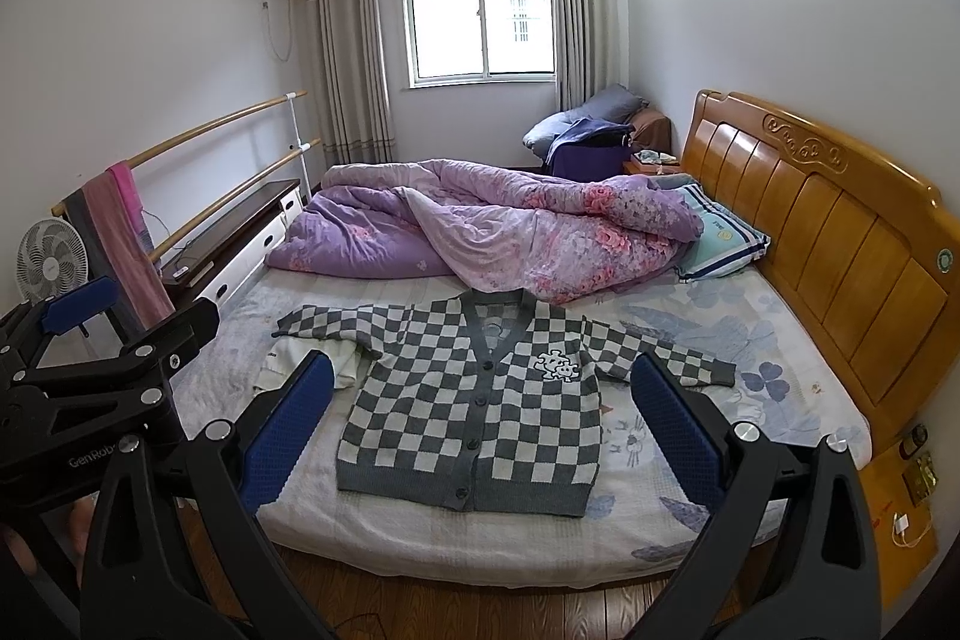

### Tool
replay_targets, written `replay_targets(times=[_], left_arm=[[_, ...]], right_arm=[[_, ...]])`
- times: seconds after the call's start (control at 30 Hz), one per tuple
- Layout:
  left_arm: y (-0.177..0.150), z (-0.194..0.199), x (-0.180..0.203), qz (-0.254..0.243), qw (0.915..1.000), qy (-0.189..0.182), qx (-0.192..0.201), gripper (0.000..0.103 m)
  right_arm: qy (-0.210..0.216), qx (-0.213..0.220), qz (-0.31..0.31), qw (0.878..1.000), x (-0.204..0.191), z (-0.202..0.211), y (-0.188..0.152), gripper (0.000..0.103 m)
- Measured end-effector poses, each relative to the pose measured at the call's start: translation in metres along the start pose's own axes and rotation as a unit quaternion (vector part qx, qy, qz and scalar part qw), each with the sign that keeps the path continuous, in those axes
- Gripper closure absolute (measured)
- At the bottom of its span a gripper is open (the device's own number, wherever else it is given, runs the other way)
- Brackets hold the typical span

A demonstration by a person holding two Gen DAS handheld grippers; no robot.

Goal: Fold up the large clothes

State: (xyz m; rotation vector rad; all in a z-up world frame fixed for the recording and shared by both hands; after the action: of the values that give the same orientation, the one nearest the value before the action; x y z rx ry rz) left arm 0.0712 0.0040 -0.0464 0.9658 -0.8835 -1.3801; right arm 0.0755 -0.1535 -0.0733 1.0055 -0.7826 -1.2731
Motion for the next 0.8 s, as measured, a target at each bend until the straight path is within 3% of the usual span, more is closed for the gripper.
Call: replay_targets(times=[0.47, 0.8], left_arm=[[-0.003, -0.015, -0.001, -0.003, 0.9999, 0.002, -0.011, 0.005], [0.0, -0.084, -0.032, -0.007, 0.9993, -0.017, -0.033, 0.005]], right_arm=[[0.007, -0.012, -0.009, 1.0, 0.003, -0.021, 0.003, 0.007], [-0.012, -0.035, -0.014, 0.999, -0.017, -0.085, 0.012, 0.007]])
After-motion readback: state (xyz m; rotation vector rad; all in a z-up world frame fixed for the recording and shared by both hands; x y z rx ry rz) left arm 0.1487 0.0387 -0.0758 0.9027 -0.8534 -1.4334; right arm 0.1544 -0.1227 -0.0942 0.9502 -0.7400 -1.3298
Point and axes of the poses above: each gripper's, at about its wrist camera, not at the fingertips, and z roughly against the way its jaws point, x to its right, y to its top, the point moved 5 cm from there along -z, roughly the way its jaws point, and after that the axes turned 7 degrees about x, right-handed, at the moved point
